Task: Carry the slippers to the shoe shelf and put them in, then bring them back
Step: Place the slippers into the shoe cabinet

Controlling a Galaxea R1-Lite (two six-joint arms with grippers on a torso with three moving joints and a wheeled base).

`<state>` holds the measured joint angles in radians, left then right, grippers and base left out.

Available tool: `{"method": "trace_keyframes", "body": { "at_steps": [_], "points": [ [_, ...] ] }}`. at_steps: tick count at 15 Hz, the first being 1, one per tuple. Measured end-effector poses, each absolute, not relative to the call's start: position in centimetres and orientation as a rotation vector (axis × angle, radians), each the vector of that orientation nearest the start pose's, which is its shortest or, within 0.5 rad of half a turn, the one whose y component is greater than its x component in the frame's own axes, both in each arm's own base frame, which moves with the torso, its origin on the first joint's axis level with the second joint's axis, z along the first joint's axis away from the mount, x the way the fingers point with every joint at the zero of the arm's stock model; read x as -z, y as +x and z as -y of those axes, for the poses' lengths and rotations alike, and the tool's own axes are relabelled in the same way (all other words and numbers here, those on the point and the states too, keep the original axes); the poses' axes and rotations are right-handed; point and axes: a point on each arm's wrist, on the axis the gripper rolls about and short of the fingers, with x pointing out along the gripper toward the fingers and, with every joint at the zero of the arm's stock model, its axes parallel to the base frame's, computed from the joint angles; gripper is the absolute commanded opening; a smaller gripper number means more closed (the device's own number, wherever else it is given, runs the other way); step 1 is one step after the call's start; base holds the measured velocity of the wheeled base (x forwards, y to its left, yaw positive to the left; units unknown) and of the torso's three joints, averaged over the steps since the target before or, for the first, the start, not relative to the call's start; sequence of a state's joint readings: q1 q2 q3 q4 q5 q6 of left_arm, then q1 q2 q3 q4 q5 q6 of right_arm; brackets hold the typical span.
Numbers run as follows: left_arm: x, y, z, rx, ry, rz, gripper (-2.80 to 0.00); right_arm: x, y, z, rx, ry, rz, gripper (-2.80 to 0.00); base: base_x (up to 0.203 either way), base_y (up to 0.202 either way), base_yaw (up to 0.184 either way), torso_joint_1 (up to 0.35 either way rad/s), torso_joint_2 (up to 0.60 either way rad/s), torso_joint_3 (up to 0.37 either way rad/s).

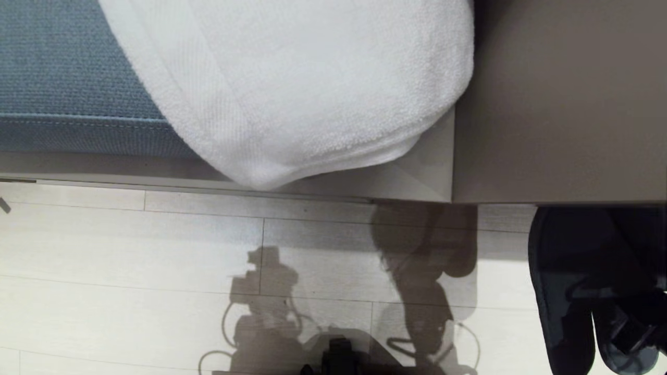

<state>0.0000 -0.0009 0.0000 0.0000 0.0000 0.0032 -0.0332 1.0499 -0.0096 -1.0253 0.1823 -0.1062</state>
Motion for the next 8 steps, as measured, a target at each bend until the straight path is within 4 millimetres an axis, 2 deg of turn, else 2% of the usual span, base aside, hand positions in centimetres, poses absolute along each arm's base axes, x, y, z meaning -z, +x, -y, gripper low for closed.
{"method": "trace_keyframes", "body": {
  "at_steps": [8],
  "points": [
    [-7.5, -2.3, 0.0, 0.0, 0.003, 0.001, -2.8, -14.5, 2.8, -0.4, -0.177, -0.113, 0.043, -2.8, 0.0, 0.0, 0.0, 0.0, 0.0, 0.0]
  ]
}}
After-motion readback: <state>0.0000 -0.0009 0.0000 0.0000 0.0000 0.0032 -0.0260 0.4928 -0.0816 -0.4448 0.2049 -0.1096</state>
